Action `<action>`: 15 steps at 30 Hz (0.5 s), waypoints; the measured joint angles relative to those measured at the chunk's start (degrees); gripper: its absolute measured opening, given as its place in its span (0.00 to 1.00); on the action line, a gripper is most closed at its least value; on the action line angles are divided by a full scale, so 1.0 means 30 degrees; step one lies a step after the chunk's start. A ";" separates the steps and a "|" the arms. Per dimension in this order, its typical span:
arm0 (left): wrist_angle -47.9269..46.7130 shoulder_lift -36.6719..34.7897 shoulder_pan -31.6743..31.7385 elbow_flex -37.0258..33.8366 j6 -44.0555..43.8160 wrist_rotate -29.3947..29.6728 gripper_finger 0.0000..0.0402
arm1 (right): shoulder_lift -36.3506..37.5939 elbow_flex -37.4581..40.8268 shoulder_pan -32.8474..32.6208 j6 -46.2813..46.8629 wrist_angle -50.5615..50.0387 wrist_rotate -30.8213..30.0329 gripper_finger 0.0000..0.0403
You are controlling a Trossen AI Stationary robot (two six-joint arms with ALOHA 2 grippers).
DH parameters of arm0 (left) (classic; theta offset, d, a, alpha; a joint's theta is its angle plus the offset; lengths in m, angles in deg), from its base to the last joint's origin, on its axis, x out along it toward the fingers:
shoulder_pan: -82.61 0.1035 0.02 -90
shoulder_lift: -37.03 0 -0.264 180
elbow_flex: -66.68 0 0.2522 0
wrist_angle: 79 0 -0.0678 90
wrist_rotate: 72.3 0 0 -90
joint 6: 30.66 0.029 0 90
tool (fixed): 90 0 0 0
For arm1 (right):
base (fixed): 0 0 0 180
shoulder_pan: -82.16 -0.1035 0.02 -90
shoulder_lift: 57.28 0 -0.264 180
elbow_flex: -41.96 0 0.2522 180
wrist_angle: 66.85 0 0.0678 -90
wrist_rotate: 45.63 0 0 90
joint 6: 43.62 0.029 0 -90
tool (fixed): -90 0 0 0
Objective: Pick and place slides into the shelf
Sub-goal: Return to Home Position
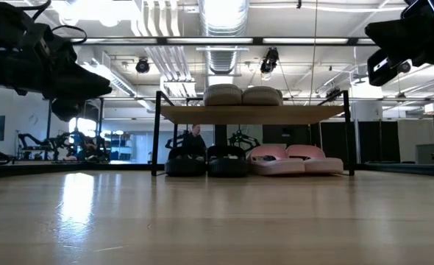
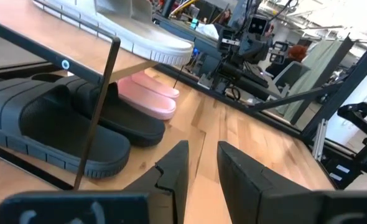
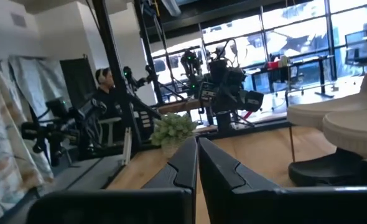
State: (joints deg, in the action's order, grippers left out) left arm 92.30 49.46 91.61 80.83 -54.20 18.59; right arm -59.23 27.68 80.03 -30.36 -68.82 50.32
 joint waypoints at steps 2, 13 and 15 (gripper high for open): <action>0.0000 0.0098 0.0000 -0.0007 -0.0004 0.0000 0.17 | 0.0000 0.0000 0.0000 0.0244 0.0000 0.0005 0.02; 0.0010 0.0201 0.0000 -0.0015 -0.0004 0.0000 0.17 | -0.0005 0.0000 0.0000 0.0067 0.0000 0.0000 0.02; 0.0007 0.0228 -0.0004 -0.0015 -0.0004 0.0000 0.17 | -0.0002 0.0000 0.0000 0.0069 0.0000 0.0000 0.02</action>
State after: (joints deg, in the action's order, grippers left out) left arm 92.32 50.14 91.59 80.78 -54.21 18.59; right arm -59.24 27.68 80.03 -30.15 -68.82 50.32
